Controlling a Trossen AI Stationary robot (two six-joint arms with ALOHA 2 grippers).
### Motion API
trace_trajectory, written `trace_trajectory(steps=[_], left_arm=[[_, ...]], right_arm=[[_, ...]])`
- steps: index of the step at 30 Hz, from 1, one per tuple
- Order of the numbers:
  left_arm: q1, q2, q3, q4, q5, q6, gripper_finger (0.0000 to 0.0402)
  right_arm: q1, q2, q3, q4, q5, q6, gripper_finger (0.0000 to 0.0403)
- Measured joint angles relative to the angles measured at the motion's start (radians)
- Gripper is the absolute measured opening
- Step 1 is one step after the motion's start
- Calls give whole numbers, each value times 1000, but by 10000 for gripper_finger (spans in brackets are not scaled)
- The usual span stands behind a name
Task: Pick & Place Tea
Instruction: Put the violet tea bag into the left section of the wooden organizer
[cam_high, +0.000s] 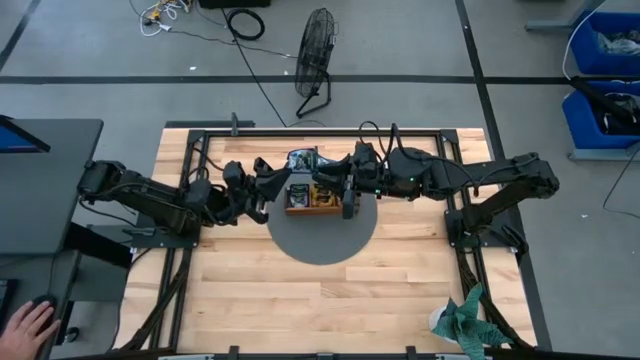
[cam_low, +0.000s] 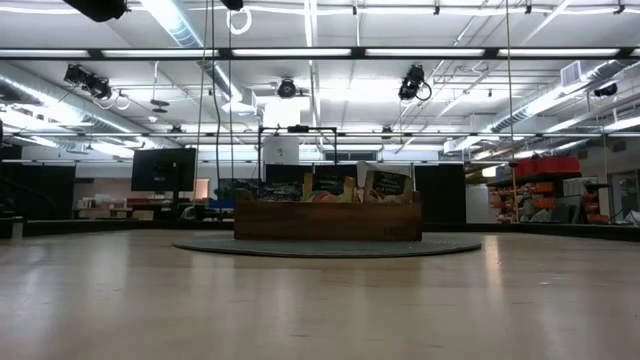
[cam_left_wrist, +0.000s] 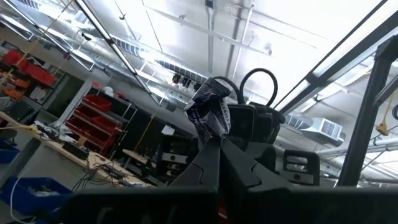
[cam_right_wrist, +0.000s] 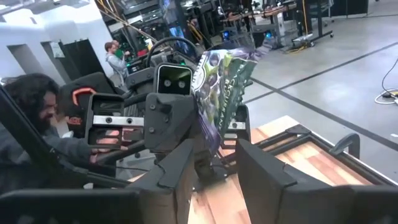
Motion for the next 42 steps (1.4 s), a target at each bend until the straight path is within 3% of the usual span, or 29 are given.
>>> trace_trajectory(steps=[5, 13, 19, 25, 35, 42], left_arm=[[0, 0, 0, -1, 1, -2, 1], [0, 0, 0, -10, 0, -21, 1], [0, 0, 0, -27, -1, -28, 12], [0, 0, 0, -93, 2, -70, 65], [1, -11, 0, -214, 78, -142, 131], [36, -67, 0, -514, 224, -342, 139]], right_arm=[[-13, 0, 0, 1, -18, 10, 107], [-22, 0, 0, 5, -32, 9, 8], [-24, -6, 0, -18, -35, 4, 3], [-44, -48, 0, -142, -76, 26, 1], [-66, -76, 1, -415, -274, 65, 1], [-74, -76, 1, -601, -459, 92, 0]])
